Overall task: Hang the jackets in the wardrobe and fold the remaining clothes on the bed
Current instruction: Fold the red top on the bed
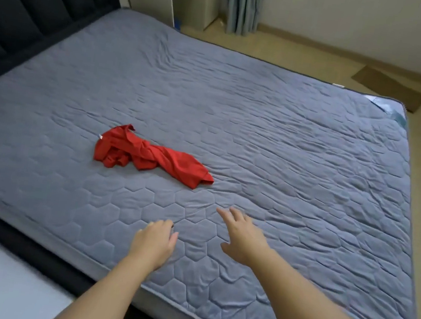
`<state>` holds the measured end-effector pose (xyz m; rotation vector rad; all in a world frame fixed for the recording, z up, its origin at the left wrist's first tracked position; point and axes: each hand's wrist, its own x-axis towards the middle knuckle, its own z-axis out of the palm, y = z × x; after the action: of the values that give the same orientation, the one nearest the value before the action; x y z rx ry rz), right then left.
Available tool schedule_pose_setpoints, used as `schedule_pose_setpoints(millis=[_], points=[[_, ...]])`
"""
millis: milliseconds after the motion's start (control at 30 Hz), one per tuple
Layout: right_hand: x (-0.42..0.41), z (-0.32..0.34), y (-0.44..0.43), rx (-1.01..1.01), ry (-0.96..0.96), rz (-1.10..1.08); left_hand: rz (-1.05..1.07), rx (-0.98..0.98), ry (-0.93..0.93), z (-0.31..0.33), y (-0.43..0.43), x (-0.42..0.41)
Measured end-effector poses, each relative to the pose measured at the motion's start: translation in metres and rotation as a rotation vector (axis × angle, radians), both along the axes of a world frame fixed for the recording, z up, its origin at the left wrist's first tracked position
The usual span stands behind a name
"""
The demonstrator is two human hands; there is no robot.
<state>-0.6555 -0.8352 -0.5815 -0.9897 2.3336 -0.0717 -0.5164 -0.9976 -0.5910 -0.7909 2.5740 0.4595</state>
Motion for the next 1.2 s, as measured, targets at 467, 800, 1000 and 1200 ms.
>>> schedule_pose_setpoints(millis=[467,800,1000,1200], points=[[-0.072,-0.288,-0.07,0.253,-0.136,-0.224,-0.362,-0.326,0.041,-0.264,-0.124,-0.156],[-0.091,-0.317,-0.061,0.16,-0.25,-0.24,-0.189,-0.162,0.242,-0.287,-0.144,-0.214],[-0.066,-0.27,-0.084,-0.531,-0.699,-1.056,-0.021,0.458,0.421,-0.242,-0.098,-0.147],[-0.045,-0.191,-0.064,-0.631,-0.947,-1.151,0.115,0.857,0.427,-0.17,-0.043,-0.11]])
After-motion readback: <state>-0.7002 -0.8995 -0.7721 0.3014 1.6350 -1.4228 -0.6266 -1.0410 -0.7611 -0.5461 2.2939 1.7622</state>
